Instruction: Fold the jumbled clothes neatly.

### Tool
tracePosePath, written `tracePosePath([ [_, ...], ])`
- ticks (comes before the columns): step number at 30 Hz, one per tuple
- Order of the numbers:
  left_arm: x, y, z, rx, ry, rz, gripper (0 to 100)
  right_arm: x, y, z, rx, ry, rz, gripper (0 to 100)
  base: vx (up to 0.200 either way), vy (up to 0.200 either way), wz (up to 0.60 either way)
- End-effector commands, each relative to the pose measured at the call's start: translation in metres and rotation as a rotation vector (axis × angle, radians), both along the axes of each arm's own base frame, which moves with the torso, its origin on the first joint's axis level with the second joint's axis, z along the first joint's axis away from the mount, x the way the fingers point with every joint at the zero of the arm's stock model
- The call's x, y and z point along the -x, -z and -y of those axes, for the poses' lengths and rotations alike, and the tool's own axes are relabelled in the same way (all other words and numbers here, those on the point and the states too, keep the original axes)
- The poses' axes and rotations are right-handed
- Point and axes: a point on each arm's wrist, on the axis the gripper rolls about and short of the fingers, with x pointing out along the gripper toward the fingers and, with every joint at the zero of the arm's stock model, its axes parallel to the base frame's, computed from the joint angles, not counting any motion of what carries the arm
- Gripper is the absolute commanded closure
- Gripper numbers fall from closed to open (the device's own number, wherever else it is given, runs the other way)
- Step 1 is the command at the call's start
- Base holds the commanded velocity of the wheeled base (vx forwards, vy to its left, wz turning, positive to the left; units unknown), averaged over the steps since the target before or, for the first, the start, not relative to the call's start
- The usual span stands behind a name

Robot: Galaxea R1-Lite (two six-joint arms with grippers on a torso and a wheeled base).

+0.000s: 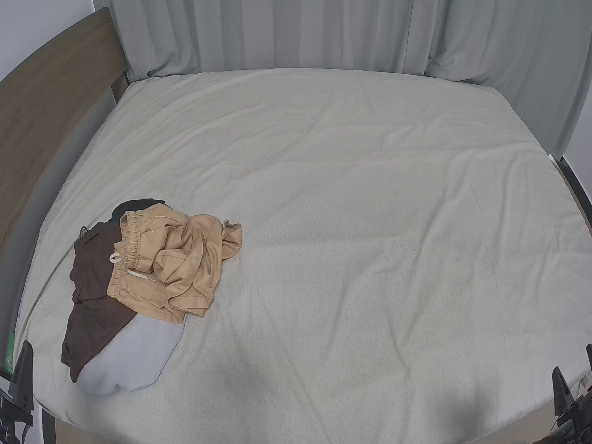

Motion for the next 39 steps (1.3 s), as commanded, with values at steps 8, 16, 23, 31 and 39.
tracePosePath([
  [8, -0.013, -0.001, 0.001, 0.007, 0.062, -0.108, 0, -0.001, 0.005, 0.0, -0.001, -0.002, -0.011, 0, 0.0, 0.0, 0.0],
  [16, -0.034, -0.009, 0.003, 0.131, 0.159, -0.236, 0, -0.001, 0.005, 0.0, -0.001, -0.002, -0.011, 0, 0.0, 0.0, 0.0],
  [23, -0.044, -0.01, 0.005, 0.165, 0.174, -0.269, 0, -0.001, 0.005, 0.0, -0.001, -0.004, -0.009, 0, 0.0, 0.0, 0.0],
  [31, -0.065, -0.022, 0.007, 0.221, 0.191, -0.301, 0, -0.001, 0.005, 0.0, -0.001, -0.004, -0.009, 0, 0.0, 0.0, 0.0],
  [39, -0.086, -0.026, 0.01, 0.273, 0.261, -0.372, 0, -0.001, 0.005, 0.0, -0.001, -0.005, -0.009, 0, 0.0, 0.0, 0.0],
])
